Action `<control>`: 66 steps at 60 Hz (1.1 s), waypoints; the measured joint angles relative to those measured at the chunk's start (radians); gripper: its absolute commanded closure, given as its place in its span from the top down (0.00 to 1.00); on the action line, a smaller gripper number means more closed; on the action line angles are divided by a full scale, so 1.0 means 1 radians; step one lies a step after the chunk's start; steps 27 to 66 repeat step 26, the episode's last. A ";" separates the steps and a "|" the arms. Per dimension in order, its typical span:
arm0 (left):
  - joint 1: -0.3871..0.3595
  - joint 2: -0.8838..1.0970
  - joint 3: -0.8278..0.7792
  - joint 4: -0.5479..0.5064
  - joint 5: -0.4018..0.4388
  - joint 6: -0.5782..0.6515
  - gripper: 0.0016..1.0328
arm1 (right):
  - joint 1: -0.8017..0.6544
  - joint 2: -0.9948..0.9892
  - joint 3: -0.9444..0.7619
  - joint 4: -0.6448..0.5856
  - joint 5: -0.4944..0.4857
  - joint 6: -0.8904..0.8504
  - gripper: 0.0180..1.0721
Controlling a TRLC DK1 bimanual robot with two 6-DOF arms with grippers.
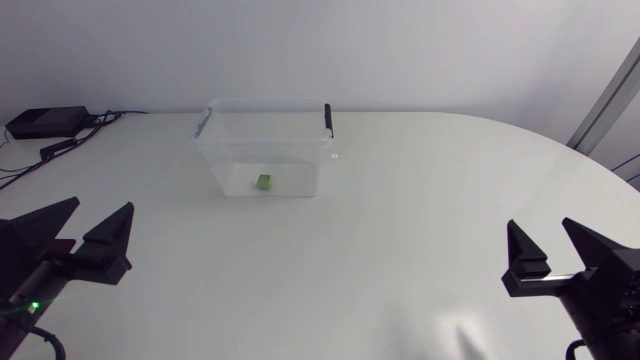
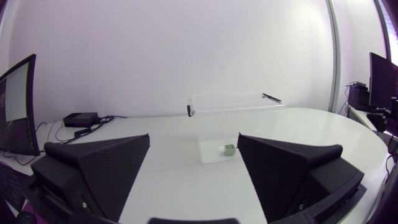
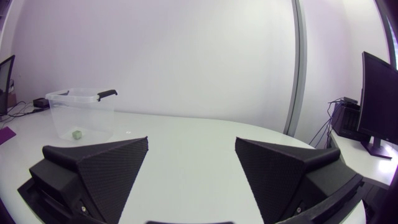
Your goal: Place the duplo bricks in the container
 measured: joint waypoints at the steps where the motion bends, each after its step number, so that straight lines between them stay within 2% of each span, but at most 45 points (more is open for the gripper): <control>1: 0.005 -0.007 -0.008 0.001 0.003 0.000 0.96 | 0.000 0.000 0.000 0.000 0.000 0.000 0.96; 21: 0.111 -0.160 -0.172 0.050 0.048 -0.019 0.96 | 0.011 0.000 0.000 0.000 0.003 0.023 0.96; 66: 0.113 -0.166 -0.174 0.057 0.051 -0.020 0.96 | 0.011 0.000 0.000 0.000 0.003 0.023 0.96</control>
